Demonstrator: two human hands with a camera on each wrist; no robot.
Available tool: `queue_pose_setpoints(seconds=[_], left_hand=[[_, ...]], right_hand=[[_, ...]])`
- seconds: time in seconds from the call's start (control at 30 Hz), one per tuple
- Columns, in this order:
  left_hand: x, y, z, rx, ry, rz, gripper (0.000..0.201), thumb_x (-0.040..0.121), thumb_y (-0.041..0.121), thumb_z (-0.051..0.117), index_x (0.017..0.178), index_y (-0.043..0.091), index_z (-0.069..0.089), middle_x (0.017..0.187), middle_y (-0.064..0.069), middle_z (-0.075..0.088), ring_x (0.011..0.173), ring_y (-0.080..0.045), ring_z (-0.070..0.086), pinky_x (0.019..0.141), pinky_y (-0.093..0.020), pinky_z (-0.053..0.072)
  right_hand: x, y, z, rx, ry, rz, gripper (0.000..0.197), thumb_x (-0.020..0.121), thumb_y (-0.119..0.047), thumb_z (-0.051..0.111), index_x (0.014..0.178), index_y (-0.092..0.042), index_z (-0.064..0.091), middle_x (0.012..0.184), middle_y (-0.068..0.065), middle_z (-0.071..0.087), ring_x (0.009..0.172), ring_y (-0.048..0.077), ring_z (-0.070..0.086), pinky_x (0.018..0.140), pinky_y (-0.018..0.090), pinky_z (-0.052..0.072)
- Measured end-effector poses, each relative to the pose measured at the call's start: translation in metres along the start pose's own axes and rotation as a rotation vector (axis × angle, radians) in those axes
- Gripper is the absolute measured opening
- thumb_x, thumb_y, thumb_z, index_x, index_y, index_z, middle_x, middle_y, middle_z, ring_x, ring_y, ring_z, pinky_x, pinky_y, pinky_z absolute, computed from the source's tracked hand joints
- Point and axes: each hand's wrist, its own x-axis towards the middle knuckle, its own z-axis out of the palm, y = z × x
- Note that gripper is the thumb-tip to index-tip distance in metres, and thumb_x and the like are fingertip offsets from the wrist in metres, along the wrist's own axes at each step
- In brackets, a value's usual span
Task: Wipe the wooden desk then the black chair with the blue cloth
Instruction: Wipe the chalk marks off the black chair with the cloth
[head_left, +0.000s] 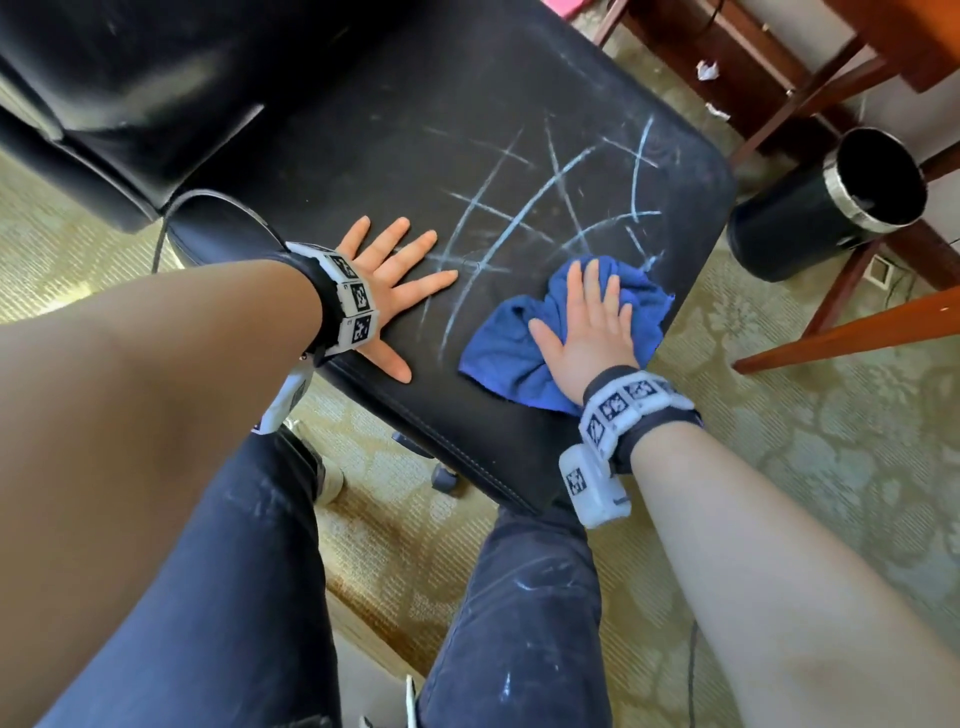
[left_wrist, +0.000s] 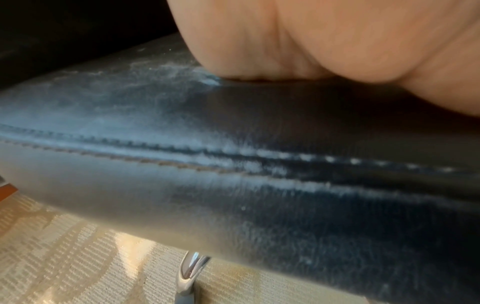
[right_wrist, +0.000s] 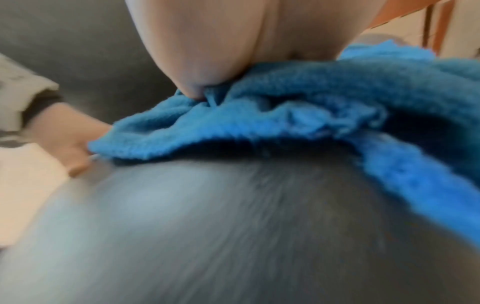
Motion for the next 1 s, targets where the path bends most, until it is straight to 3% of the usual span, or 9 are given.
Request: queue_pose_setpoints(seconds=[0.1,0.27,0.37,0.5,0.57,0.63,0.83,0.93,1.0], left_hand=[[0.000,-0.001,0.000,0.018,-0.004,-0.004,0.126,0.055,0.091,0.043,0.139,0.036,-0.033,0.149,-0.007,-0.036,0.139,-0.033,-0.028,0.110,-0.056,-0.013],[0.000,-0.004,-0.002,0.033,-0.016,-0.003,0.125,0.057,0.090,0.044,0.138,0.036,-0.034,0.149,-0.007,-0.036,0.139,-0.033,-0.028,0.110,-0.055,-0.013],[-0.002,-0.005,-0.003,0.033,-0.001,0.010,0.125,0.055,0.090,0.043,0.138,0.037,-0.034,0.150,-0.007,-0.035,0.139,-0.033,-0.027,0.110,-0.055,-0.013],[-0.002,-0.005,-0.003,0.032,-0.011,0.006,0.125,0.056,0.090,0.045,0.137,0.037,-0.034,0.149,-0.007,-0.037,0.139,-0.033,-0.028,0.110,-0.055,-0.014],[-0.001,-0.006,-0.003,0.029,-0.012,0.009,0.126,0.055,0.091,0.045,0.137,0.037,-0.035,0.149,-0.007,-0.037,0.138,-0.033,-0.028,0.109,-0.055,-0.014],[-0.001,-0.006,-0.002,0.035,-0.010,0.012,0.126,0.055,0.091,0.044,0.137,0.037,-0.035,0.149,-0.007,-0.037,0.138,-0.034,-0.028,0.109,-0.056,-0.014],[0.000,-0.009,-0.002,0.063,-0.014,0.011,0.126,0.054,0.092,0.042,0.134,0.037,-0.038,0.149,-0.007,-0.037,0.139,-0.034,-0.028,0.110,-0.055,-0.014],[-0.001,-0.011,-0.003,0.056,-0.016,0.025,0.124,0.056,0.091,0.043,0.136,0.037,-0.036,0.149,-0.007,-0.036,0.139,-0.034,-0.028,0.109,-0.056,-0.014],[-0.002,-0.012,-0.004,0.050,-0.021,0.031,0.124,0.057,0.090,0.044,0.137,0.037,-0.035,0.149,-0.007,-0.036,0.139,-0.034,-0.028,0.110,-0.056,-0.014]], right_hand=[[-0.021,-0.015,0.011,-0.098,-0.059,-0.138,0.075,0.097,-0.050,0.027,0.148,-0.014,-0.014,0.155,0.007,-0.019,0.142,0.031,-0.017,0.114,0.046,-0.008],[-0.007,-0.030,0.012,-0.184,-0.067,-0.362,0.072,0.097,-0.050,0.027,0.148,-0.019,-0.014,0.156,0.001,-0.019,0.143,0.023,-0.019,0.115,0.041,-0.010],[0.014,-0.021,0.002,-0.111,-0.021,-0.274,0.071,0.098,-0.048,0.027,0.149,-0.017,-0.012,0.157,0.002,-0.015,0.144,0.024,-0.014,0.117,0.040,-0.006],[0.025,-0.006,-0.004,0.041,0.066,0.052,0.071,0.097,-0.051,0.026,0.149,-0.018,-0.009,0.157,0.004,-0.012,0.144,0.030,-0.009,0.116,0.046,-0.002],[0.016,-0.003,-0.001,0.076,0.048,0.143,0.072,0.096,-0.054,0.025,0.149,-0.021,-0.010,0.157,0.005,-0.015,0.143,0.033,-0.012,0.116,0.050,-0.002],[0.000,-0.005,0.005,0.076,0.015,0.124,0.073,0.095,-0.055,0.026,0.148,-0.023,-0.012,0.156,0.007,-0.019,0.142,0.037,-0.015,0.115,0.051,-0.004],[-0.022,-0.035,0.019,-0.147,-0.044,-0.249,0.078,0.094,-0.058,0.026,0.146,-0.022,-0.019,0.154,0.004,-0.024,0.141,0.030,-0.022,0.113,0.047,-0.012],[0.000,-0.027,0.009,-0.133,-0.012,-0.253,0.076,0.095,-0.055,0.027,0.148,-0.019,-0.014,0.156,0.003,-0.018,0.143,0.026,-0.015,0.115,0.042,-0.008],[0.011,-0.016,0.001,-0.062,0.015,-0.143,0.076,0.096,-0.053,0.029,0.148,-0.018,-0.012,0.157,0.004,-0.016,0.144,0.027,-0.012,0.116,0.042,-0.005]])
